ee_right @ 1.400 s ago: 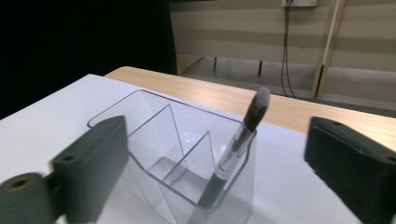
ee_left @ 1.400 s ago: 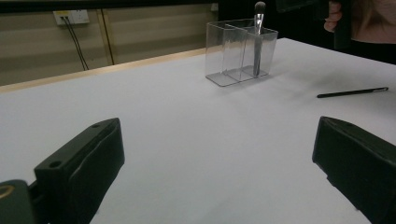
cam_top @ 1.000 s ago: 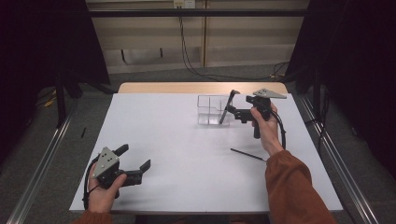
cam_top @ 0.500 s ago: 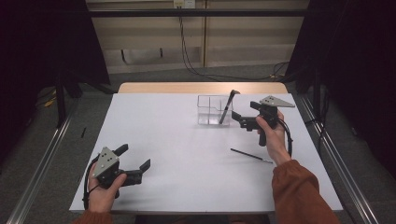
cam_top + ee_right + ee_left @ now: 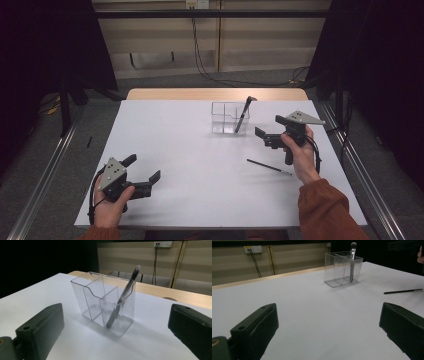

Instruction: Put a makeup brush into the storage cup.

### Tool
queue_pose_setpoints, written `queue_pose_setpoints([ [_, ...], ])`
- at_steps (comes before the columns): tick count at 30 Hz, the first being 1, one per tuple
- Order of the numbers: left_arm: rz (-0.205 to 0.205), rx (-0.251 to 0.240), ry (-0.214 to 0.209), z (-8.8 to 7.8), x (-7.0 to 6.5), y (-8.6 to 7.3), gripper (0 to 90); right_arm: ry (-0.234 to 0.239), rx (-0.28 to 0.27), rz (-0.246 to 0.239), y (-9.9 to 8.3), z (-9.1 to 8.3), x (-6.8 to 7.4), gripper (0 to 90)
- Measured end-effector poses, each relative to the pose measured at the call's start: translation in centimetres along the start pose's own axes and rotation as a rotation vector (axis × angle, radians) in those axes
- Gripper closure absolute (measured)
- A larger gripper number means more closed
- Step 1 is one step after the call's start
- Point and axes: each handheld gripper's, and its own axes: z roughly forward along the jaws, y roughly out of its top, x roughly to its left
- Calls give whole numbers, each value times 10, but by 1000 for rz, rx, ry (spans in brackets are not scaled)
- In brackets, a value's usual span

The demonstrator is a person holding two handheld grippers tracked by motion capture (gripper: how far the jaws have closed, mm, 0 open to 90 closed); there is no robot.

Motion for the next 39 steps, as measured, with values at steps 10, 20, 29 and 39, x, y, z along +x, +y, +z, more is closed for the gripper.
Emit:
queue_pose_setpoints([
  [10,0,-2,-1,-1,1,0,22,-22,-21,-18,-8,-26,3,0],
  [20,-6,-4,10,-5,2,-1,22,-33,-11,-23,-20,-55,4,0],
  [29,-12,1,20,-8,1,-3,22,-41,-8,-32,-32,-77,8,5],
  [39,-25,-1,24,-13,3,-5,22,-60,-8,-39,-46,-96,10,5],
])
